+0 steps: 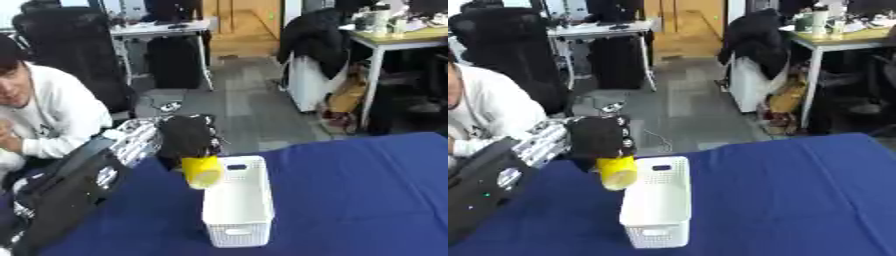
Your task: Pick up objects on the table and place them in the box.
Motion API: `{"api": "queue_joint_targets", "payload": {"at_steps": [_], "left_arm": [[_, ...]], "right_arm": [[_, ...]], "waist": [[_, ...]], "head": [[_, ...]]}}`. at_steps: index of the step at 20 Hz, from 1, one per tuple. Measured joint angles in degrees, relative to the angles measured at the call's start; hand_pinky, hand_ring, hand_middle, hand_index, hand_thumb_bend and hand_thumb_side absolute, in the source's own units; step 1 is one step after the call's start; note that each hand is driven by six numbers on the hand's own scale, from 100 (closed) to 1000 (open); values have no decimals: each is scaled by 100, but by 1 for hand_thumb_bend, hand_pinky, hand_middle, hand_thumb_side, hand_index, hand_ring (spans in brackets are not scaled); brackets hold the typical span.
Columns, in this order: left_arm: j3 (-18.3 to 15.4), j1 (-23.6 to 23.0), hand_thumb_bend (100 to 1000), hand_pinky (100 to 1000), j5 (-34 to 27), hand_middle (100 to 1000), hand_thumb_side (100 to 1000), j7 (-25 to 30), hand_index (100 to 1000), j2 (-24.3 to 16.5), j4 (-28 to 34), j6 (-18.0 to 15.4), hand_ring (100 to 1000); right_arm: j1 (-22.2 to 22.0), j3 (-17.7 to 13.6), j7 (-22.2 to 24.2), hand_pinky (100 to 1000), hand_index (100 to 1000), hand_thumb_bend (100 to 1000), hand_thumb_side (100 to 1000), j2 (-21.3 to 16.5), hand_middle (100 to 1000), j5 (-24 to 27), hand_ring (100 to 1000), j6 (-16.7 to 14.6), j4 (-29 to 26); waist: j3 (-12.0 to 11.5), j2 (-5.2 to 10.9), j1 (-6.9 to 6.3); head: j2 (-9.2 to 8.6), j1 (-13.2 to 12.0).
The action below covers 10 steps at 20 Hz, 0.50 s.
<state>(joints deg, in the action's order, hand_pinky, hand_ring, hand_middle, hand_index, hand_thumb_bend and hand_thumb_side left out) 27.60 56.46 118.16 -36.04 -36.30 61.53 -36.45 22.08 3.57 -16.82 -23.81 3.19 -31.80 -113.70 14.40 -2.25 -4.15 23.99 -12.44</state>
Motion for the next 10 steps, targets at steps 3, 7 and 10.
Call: {"api": "queue_joint_targets", "payload": {"at_steps": [3, 7, 10], "left_arm": [[121, 66, 385, 355, 70, 100, 619, 0, 262, 200, -96, 0, 152], [193, 85, 380, 358, 200, 100, 631, 0, 270, 336, -224, 0, 158], [204, 85, 386, 360, 333, 100, 638, 0, 280, 381, -320, 0, 160]], "right_arm": [[55, 29, 44, 100, 359, 141, 790, 37, 215, 56, 218, 1, 0], [99, 32, 88, 100, 358, 142, 789, 84, 215, 122, 218, -12, 0], [136, 32, 99, 100, 358, 143, 788, 89, 215, 149, 218, -20, 0]], "waist": [[45, 1, -3], [103, 1, -25], [116, 1, -37]], "head": [[4, -89], [5, -138], [5, -159]]}}
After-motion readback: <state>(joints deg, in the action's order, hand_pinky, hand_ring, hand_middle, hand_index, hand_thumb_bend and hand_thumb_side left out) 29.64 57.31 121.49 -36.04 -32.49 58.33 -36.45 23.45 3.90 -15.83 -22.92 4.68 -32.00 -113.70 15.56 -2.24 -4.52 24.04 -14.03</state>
